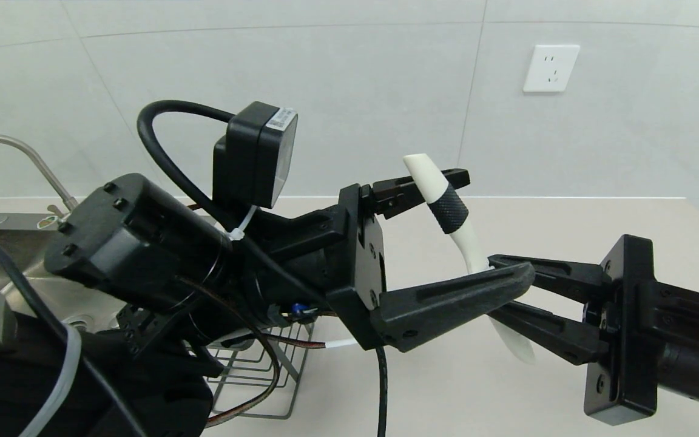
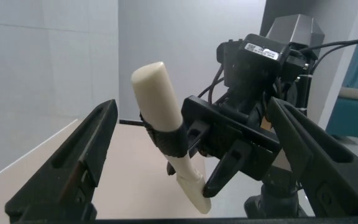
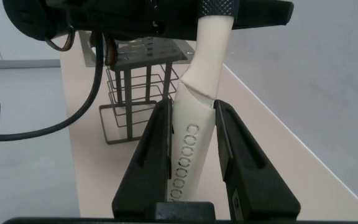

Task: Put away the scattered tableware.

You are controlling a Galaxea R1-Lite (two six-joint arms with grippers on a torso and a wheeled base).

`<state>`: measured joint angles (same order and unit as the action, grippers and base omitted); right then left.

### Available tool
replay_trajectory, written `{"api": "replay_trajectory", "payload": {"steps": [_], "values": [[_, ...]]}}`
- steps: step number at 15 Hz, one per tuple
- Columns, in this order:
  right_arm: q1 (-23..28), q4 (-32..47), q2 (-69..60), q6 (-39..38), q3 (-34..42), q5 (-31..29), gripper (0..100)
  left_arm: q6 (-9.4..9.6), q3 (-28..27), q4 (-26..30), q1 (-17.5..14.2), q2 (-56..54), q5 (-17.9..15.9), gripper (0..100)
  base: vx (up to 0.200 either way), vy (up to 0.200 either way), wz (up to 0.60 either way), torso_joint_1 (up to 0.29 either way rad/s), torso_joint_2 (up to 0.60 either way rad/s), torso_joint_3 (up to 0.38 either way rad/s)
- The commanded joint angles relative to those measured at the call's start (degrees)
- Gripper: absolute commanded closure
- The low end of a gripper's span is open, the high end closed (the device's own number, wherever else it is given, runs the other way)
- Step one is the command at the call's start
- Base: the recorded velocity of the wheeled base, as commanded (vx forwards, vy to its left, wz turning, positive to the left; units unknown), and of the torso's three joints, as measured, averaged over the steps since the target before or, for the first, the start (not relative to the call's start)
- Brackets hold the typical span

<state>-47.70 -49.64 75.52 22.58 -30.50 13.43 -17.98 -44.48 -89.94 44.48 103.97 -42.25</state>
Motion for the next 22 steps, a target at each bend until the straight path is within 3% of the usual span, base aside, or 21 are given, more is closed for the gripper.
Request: {"api": "replay_trajectory", "payload": {"steps": [1, 9, 10, 15, 16, 20, 22], "values": [[0.0, 0.0, 0.2, 0.1, -0.1, 0.0, 100, -0.04, 0.5, -0.1, 0.0, -0.4, 0.0, 0, 0.000, 0.000, 0.00, 0.000, 0.00, 0.000], [-0.6, 0.0, 0.6, 0.1, -0.9, 0.2, 100, -0.04, 0.8, -0.1, 0.0, 0.0, 0.0, 0, 0.000, 0.000, 0.00, 0.000, 0.00, 0.000], [-0.6, 0.0, 0.7, 0.1, -0.9, 0.2, 100, -0.04, 0.8, -0.1, 0.0, 0.0, 0.0, 100, 0.000, 0.000, 0.00, 0.000, 0.00, 0.000], [-0.6, 0.0, 0.9, 0.1, -1.6, 0.9, 100, -0.12, 0.9, -0.1, 0.0, -0.3, 0.0, 100, 0.000, 0.000, 0.00, 0.000, 0.00, 0.000], [-0.6, 0.0, 0.9, 0.2, -2.5, 1.4, 0, -0.12, 0.9, -0.1, 0.0, -0.4, 0.0, 100, 0.000, 0.000, 0.00, 0.000, 0.00, 0.000], [-0.6, 0.2, 0.8, 0.2, -0.5, 1.1, 0, 0.05, 1.0, -0.1, -0.8, -0.5, 0.4, 100, 0.000, 0.000, 0.00, 0.000, 0.00, 0.000], [-0.5, 0.2, -0.4, -0.2, 1.0, -1.0, 0, 0.32, 1.0, -0.1, -2.2, -0.5, 3.0, 100, 0.000, 0.000, 0.00, 0.000, 0.00, 0.000]]}}
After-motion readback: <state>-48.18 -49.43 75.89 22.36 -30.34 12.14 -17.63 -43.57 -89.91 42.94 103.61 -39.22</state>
